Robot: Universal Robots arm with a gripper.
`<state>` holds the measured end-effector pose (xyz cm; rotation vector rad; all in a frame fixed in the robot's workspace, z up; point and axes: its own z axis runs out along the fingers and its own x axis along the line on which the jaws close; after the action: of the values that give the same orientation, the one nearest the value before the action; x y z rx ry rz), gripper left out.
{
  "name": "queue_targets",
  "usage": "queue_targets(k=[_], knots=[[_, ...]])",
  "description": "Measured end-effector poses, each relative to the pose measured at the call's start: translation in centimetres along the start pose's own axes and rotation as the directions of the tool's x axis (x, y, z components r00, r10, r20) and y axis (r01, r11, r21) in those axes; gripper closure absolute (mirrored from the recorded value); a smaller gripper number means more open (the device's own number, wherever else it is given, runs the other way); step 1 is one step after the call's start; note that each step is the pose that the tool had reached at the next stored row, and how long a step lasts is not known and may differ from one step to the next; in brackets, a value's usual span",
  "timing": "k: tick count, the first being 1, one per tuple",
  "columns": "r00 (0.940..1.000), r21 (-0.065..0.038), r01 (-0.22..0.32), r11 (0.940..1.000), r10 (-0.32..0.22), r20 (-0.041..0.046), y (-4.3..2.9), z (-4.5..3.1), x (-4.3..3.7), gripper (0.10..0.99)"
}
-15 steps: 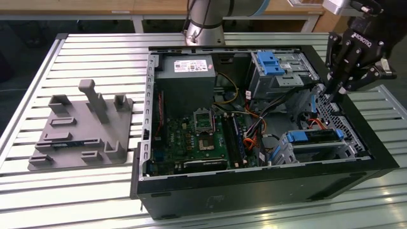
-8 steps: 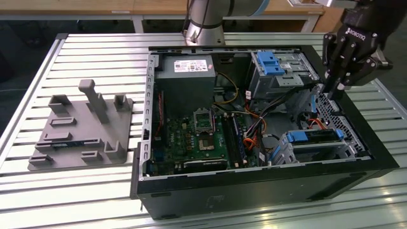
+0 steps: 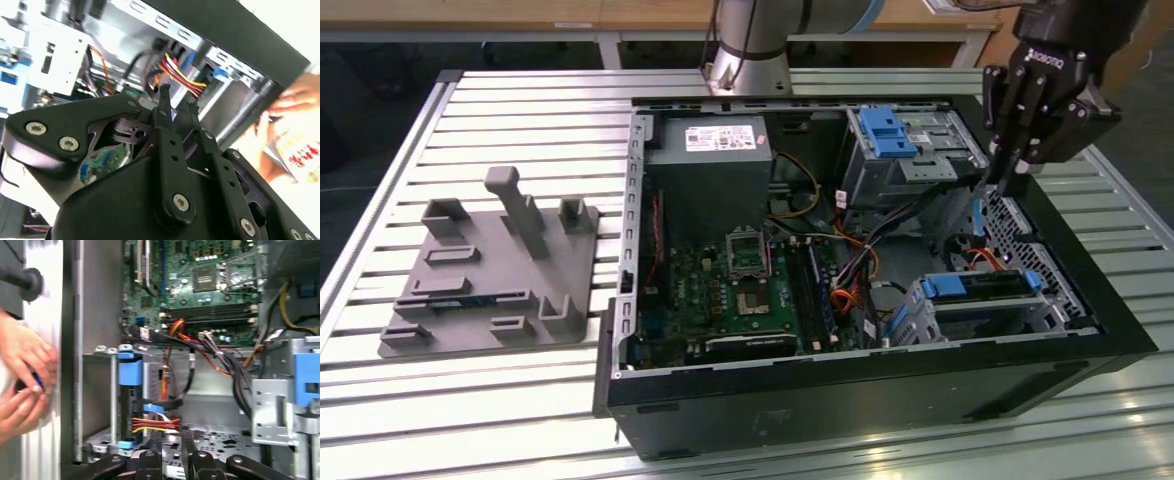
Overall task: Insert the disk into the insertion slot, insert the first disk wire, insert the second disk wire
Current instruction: 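Insert the second disk wire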
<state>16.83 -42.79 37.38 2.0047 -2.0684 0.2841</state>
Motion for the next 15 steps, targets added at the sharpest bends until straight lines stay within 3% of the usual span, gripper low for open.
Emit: queue_targets(k=[6, 7, 15], knots=[[0.994, -0.003, -0.003, 1.0, 0.003, -0.1095, 0.27, -0.1, -0.39, 0.784], [0.9927, -0.002, -0.004, 1.0, 0.003, -0.1209, 0.39, -0.09, -0.64, 0.784], [0.9923, 0.035, -0.015, 0.9993, 0.019, -0.1225, 2.56, 0.51, -1.61, 0.784]])
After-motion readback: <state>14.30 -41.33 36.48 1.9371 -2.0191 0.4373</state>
